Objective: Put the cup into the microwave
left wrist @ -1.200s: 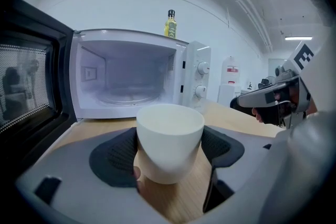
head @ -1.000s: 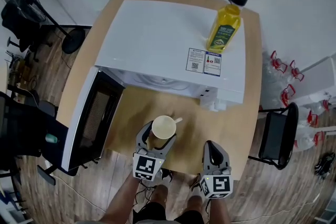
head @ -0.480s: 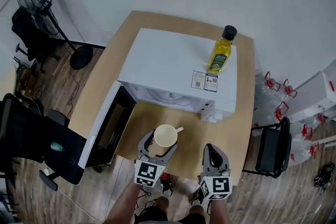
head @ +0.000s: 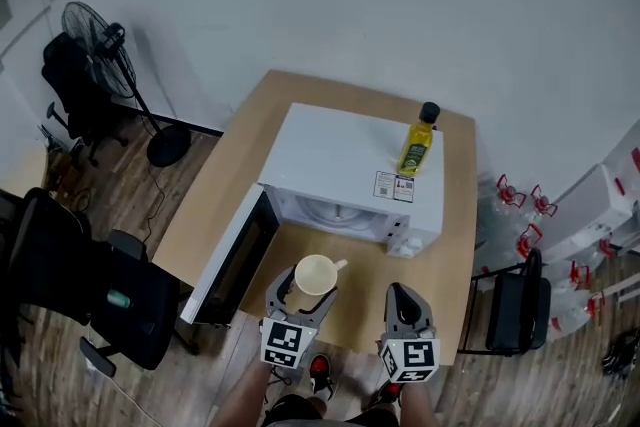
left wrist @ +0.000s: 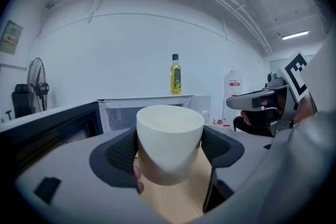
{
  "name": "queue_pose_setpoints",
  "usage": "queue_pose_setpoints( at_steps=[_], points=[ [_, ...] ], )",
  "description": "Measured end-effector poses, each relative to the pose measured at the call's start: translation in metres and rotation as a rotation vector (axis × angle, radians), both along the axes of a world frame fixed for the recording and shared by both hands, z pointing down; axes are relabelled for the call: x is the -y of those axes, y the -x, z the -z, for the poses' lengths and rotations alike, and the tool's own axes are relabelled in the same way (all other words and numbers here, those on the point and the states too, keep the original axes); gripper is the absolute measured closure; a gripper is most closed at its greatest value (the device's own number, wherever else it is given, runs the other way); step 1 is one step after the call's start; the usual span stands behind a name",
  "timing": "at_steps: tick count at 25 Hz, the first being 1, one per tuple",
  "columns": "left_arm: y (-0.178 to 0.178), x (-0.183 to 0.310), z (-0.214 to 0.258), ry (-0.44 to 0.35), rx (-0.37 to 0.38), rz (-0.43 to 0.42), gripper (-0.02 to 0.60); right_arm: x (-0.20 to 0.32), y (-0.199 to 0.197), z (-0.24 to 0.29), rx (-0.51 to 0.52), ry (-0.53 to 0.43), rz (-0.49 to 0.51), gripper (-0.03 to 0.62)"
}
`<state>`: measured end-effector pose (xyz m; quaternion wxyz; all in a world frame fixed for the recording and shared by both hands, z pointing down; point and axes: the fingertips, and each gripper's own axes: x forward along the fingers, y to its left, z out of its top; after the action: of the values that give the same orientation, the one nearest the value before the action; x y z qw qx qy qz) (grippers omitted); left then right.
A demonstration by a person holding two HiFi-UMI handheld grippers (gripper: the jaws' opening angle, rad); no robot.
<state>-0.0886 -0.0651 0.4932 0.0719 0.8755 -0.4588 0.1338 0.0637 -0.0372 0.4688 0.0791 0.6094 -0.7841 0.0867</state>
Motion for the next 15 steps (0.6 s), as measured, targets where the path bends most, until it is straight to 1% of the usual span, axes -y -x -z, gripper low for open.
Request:
queue_pose_setpoints(
  at_steps=[7, 15],
  points=[
    [0.02, -0.008, 0.021, -0.031, 0.001, 0.022, 0.193, -0.004, 0.021, 0.023, -0.018, -0.05, 0.023, 0.576],
    [0.027, -0.01, 0.037, -0.067, 0.002, 0.04, 0.193, 0.002, 0.034, 0.038, -0.014, -0.086, 0.048, 0.576]
  ],
)
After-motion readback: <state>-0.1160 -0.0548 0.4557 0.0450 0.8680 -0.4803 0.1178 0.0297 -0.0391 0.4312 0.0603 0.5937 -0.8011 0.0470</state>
